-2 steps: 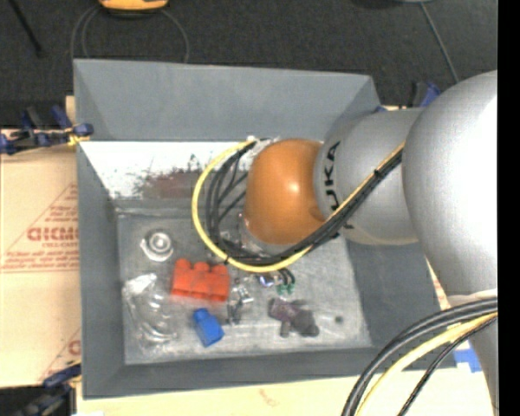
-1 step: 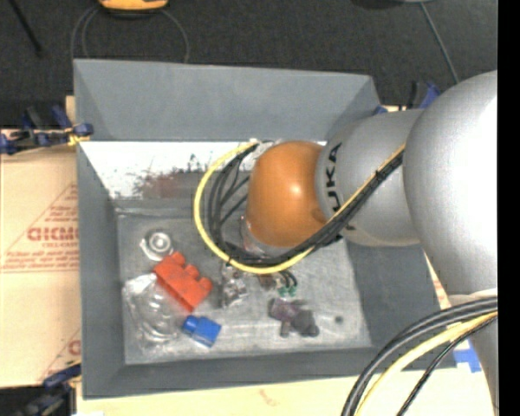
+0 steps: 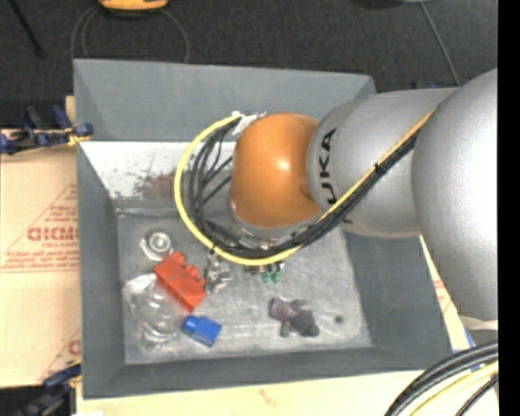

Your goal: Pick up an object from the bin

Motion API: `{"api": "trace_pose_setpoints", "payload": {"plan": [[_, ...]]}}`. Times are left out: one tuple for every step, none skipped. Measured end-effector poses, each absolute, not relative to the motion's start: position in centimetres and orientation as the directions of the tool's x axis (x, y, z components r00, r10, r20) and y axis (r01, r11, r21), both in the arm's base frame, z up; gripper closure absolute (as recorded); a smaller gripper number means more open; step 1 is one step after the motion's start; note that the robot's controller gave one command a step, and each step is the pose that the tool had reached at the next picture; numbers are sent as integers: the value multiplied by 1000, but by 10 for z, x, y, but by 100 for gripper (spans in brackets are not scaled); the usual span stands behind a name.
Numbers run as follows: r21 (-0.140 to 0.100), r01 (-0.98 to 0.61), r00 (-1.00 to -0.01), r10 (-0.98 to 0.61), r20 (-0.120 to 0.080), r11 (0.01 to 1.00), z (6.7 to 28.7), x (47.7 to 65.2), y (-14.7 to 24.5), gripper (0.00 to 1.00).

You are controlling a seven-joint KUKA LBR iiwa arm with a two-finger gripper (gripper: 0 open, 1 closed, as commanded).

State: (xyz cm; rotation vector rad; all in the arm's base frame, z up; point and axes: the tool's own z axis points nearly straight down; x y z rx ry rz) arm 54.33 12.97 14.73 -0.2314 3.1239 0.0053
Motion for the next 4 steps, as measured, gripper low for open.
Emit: {"api": "trace_pose_setpoints", "payload": {"plan": [[1, -145, -989, -145, -3, 989, 144, 542, 127, 0], [0, -301, -954, -300, -13, 954, 94, 551, 147, 0], [-6, -391, -920, -391, -35, 921, 110, 496, 128, 0], [1, -271, -963, -271, -8, 963, 90, 550, 152, 0]]}}
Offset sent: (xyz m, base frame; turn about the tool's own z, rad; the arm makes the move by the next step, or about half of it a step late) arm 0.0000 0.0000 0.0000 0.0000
